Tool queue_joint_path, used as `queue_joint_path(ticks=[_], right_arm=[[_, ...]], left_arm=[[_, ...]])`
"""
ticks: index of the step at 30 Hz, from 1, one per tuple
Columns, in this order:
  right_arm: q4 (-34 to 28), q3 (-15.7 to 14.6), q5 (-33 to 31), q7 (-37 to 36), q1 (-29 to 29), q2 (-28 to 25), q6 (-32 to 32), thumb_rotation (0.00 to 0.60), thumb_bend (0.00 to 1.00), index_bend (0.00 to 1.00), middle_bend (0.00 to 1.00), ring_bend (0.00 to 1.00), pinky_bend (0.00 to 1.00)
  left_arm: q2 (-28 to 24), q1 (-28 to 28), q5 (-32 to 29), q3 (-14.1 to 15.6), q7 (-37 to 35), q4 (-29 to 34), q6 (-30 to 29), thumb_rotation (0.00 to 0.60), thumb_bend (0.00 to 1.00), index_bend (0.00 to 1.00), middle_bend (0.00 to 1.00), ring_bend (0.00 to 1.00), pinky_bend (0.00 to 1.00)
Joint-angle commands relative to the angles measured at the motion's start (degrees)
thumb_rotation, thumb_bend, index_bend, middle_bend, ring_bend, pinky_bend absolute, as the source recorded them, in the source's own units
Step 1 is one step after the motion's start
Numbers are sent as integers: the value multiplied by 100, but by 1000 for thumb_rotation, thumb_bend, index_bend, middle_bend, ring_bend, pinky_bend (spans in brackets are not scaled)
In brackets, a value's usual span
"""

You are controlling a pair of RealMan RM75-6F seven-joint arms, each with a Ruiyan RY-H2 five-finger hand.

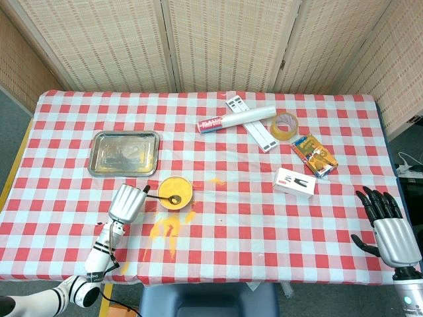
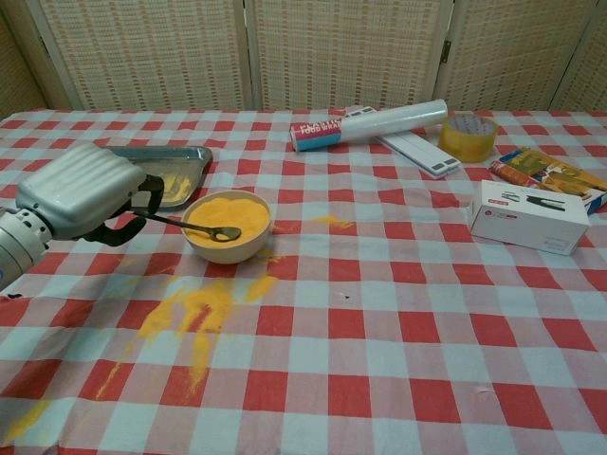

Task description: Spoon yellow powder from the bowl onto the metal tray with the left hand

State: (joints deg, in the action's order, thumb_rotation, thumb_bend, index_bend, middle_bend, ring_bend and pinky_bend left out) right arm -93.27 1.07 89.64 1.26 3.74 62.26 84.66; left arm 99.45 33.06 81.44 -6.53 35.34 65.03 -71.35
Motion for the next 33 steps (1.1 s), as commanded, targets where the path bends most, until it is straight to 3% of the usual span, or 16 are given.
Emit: queue_joint_path(ticks=[1,23,33], right_arm=[[-2,0,5,-7,-2,-3,8,600,123,0,0,0,0],[-8,2,6,-4,-4,-6,11,600,122,0,0,0,0],[-7,-1,11,-14,-4,-12,10,600,122,0,0,0,0]], left_arm=[[-5,-1,-3,-3,5,8,1,600,465,502,1000,1000,1000],[-28,4,15,2,-9,47,15,600,463,580,1000,1000,1000],[-72,0,54,3,-80,129,-15,600,487,819,1000,1000,1000]])
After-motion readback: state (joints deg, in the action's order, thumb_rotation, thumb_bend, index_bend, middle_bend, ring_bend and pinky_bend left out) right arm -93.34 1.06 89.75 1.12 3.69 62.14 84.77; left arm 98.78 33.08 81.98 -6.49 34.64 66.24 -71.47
